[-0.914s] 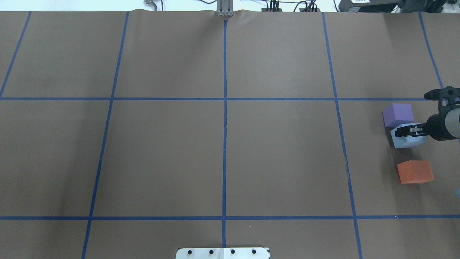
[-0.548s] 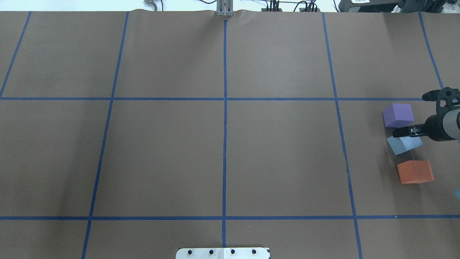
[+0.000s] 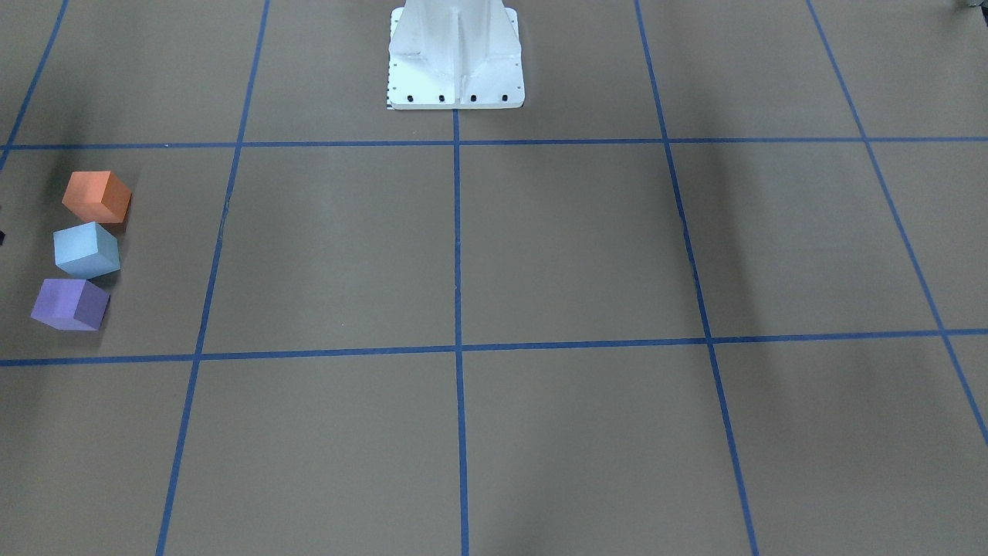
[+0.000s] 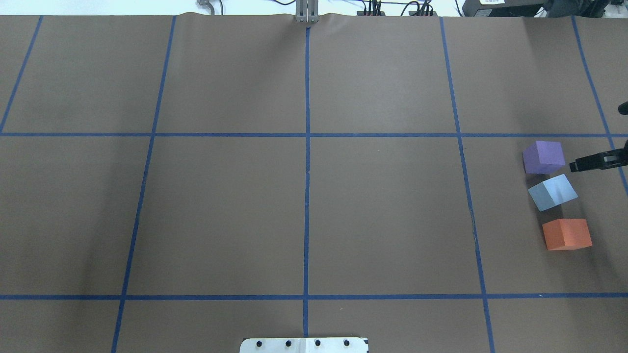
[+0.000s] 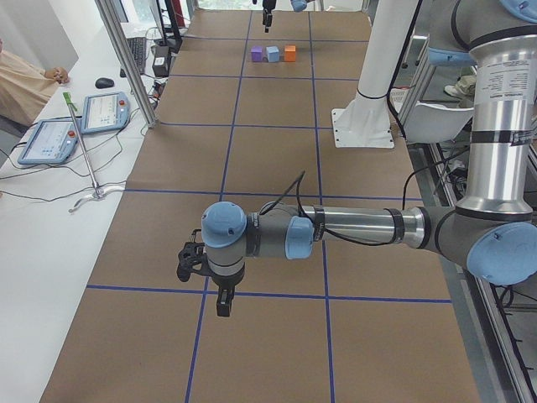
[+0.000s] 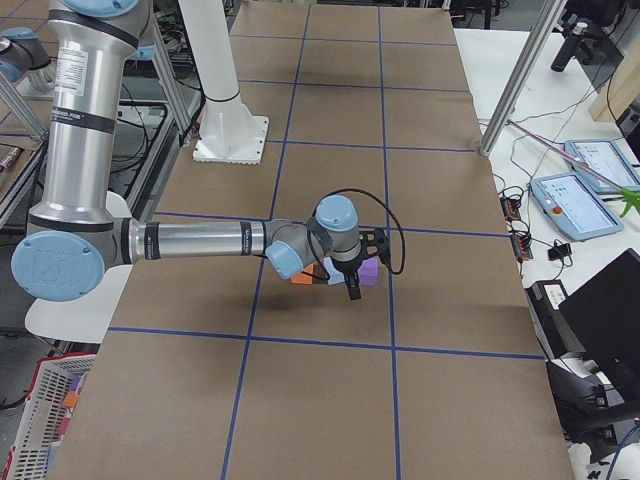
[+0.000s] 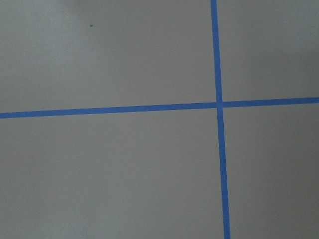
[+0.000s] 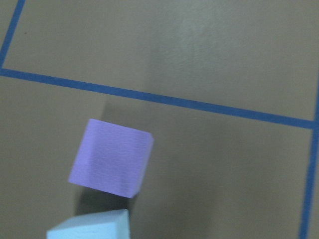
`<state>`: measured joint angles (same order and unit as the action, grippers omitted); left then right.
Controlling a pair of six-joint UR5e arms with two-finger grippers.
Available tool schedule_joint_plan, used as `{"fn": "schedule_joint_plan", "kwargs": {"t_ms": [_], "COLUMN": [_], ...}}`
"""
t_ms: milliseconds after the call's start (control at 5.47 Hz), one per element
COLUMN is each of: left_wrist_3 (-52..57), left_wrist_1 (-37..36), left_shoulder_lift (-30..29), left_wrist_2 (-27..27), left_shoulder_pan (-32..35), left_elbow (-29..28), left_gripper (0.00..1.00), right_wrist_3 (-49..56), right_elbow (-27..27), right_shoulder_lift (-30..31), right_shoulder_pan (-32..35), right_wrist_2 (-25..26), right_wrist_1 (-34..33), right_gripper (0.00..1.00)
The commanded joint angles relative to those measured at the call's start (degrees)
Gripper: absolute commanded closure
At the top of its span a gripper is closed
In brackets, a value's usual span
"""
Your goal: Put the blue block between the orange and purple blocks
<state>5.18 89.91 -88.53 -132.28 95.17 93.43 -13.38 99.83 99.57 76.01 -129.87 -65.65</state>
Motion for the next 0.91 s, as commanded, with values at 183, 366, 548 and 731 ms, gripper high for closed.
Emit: {"fn": "schedule_joint_plan", "kwargs": {"t_ms": [183,366,548,731], "left_wrist_3": [0.00,0.00,-0.08,-0.43], "left_wrist_1": [-0.26,-0.35,-0.35,-0.26], "left_shoulder_lift": [0.02,0.02,0.11,0.20], "left_wrist_2": [-0.08,0.00,0.09,0.09], "left_shoulder_pan": [-0.07,-0.07,0.01,0.01], "left_elbow": [-0.18,-0.79,-0.62,-0.44], "left_gripper": [0.00,0.00,0.00,0.00], "right_wrist_3": [21.65,21.56,20.86,18.94], "right_elbow": [2.02,1.77,1.86,2.03], "right_shoulder_lift": [-1.66,-1.48,-1.39,-1.66], "right_shoulder_pan": [14.95,15.57,15.58,15.58], "right_wrist_2": [-4.17,-5.91,-6.45,-6.02], "right_wrist_1": [-24.59,-24.43,-24.17,-24.08], "right_gripper": [0.00,0.00,0.00,0.00]}}
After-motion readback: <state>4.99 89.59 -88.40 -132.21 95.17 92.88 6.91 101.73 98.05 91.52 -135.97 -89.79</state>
